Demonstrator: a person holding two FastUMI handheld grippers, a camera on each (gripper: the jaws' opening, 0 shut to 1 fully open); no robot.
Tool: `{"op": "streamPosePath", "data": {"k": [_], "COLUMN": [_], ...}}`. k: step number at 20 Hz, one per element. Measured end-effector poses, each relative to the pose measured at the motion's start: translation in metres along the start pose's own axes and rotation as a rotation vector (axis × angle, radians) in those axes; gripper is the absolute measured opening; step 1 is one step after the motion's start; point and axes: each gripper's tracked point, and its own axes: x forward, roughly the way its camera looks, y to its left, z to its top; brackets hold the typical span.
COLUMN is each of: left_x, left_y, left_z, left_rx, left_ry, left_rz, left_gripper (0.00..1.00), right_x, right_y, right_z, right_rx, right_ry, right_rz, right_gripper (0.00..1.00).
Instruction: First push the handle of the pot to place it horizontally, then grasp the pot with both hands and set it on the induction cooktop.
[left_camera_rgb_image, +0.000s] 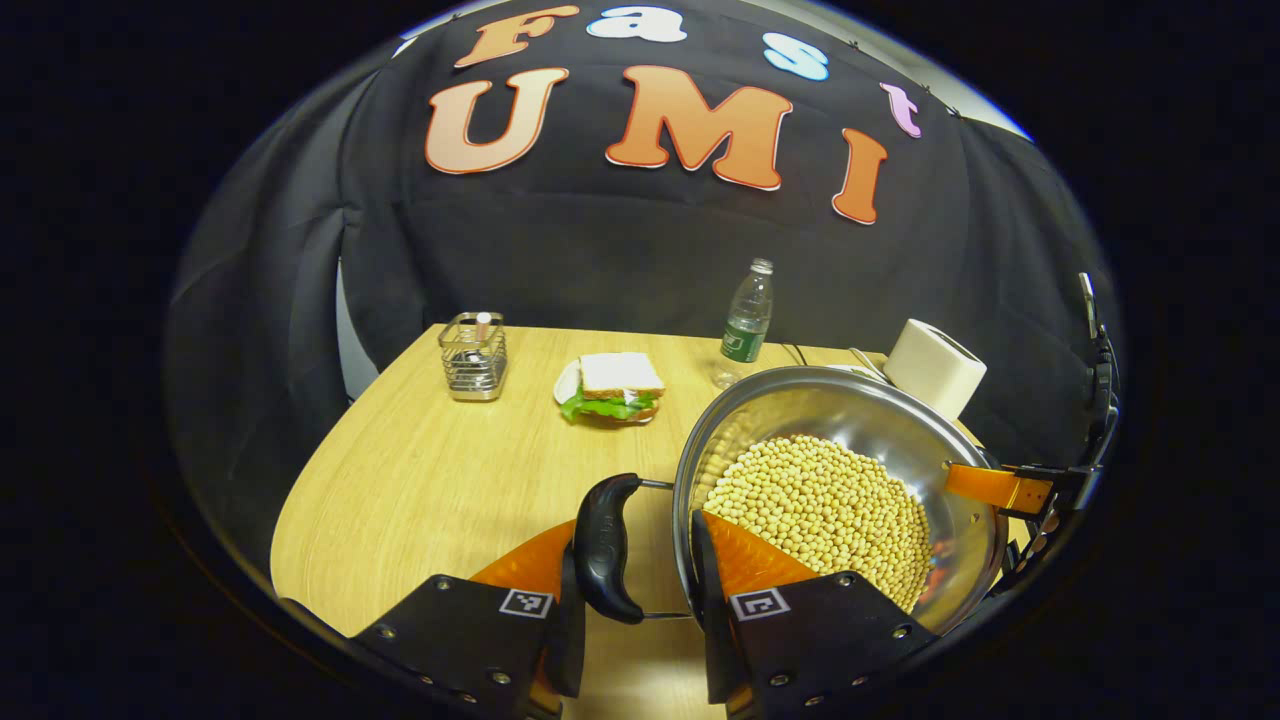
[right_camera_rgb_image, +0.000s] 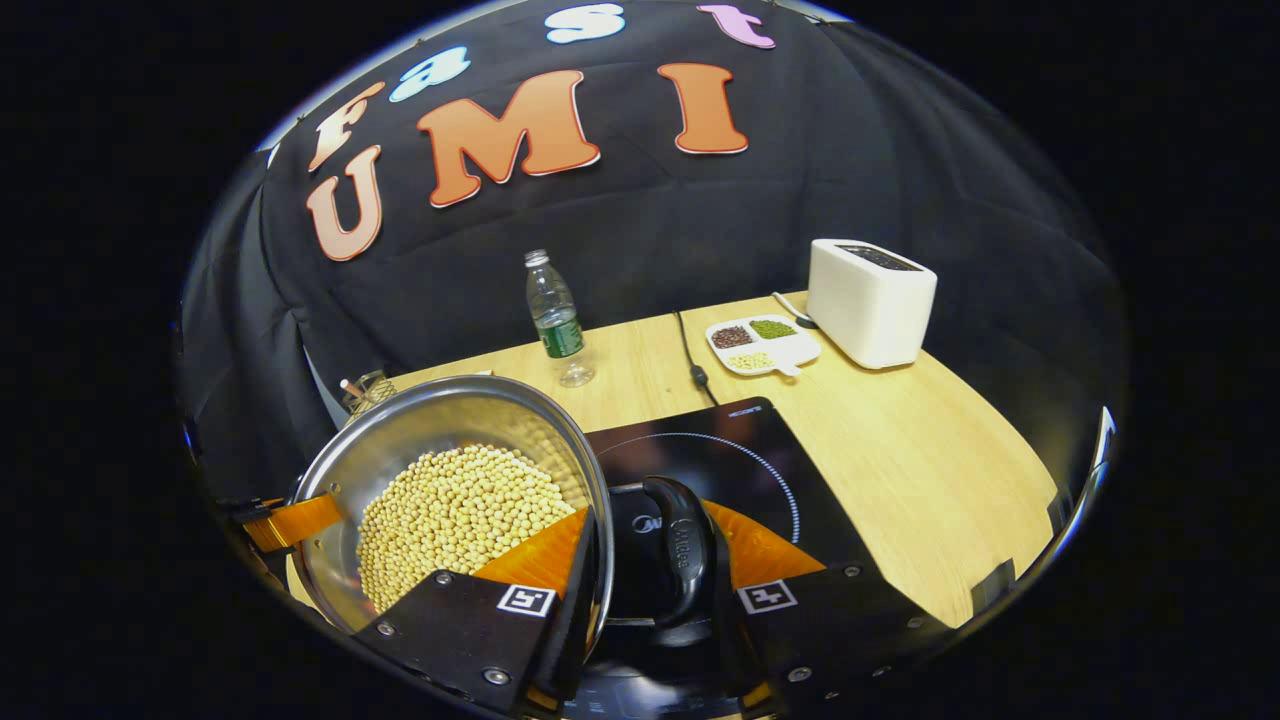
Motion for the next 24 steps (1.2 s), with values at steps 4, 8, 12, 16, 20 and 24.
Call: {"op": "streamPosePath", "data": {"k": [4,8,12,16,20,24], "left_x": [0.014,0.024,0.038,0.049,0.058,0.064], "left_y": [-0.033,-0.062,-0.089,-0.114,-0.131,-0.141], "left_z": [-0.001,-0.005,-0.008,-0.013,-0.020,-0.024], "left_rx": [0.011,0.022,0.036,0.041,0.044,0.047], "left_ry": [0.020,0.040,0.057,0.079,0.104,0.114], "left_rz": [-0.025,-0.046,-0.063,-0.078,-0.089,-0.093], "left_gripper": [0.49,0.49,0.49,0.49,0.50,0.49], "right_x": [0.004,0.008,0.009,0.014,0.017,0.018], "right_y": [-0.029,-0.056,-0.084,-0.106,-0.123,-0.131], "right_z": [0.002,0.003,0.004,0.003,0.000,-0.002], "right_rx": [0.015,0.030,0.042,0.048,0.053,0.058], "right_ry": [0.011,0.023,0.036,0.052,0.065,0.072], "right_rz": [-0.029,-0.053,-0.076,-0.097,-0.116,-0.124], "right_gripper": [0.52,0.52,0.52,0.52,0.52,0.52]}}
